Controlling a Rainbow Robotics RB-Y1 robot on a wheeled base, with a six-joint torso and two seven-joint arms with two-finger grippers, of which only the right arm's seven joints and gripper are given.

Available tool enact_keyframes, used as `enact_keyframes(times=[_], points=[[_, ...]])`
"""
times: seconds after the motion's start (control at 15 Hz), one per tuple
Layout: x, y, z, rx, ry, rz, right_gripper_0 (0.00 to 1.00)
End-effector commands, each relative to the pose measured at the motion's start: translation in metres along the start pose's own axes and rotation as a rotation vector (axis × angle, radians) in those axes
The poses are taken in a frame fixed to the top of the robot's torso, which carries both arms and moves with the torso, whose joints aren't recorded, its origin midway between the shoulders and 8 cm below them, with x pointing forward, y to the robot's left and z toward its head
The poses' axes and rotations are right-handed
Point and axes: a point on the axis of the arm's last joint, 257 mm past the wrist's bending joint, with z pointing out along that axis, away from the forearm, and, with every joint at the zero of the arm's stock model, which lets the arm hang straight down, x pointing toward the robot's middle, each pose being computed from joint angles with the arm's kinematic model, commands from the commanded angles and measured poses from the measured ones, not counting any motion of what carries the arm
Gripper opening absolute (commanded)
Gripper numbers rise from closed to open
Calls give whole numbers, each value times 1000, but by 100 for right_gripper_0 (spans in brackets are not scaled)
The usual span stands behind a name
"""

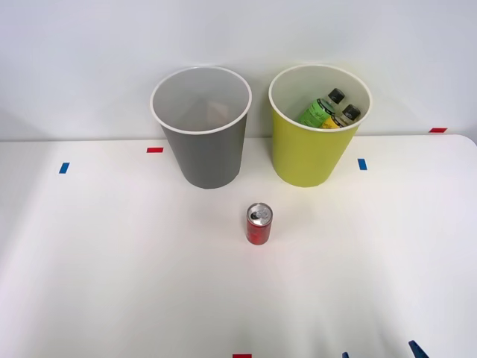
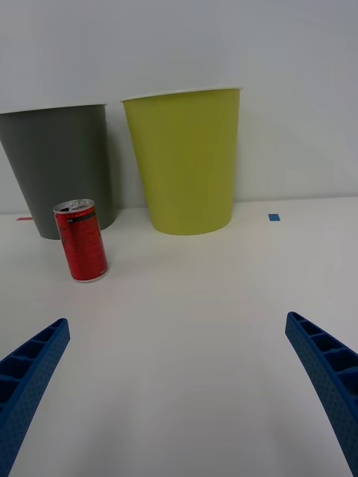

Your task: Put cans in the gray bin, plastic bottles in the light green bin

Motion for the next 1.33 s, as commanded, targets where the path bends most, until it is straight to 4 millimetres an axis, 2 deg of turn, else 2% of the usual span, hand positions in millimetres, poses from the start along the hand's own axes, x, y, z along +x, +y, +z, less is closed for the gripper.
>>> enact_keyframes(times=[0.07, 1.33], points=[[0, 0, 0, 0, 0, 0, 100], [0, 0, 0, 0, 0, 0, 100]])
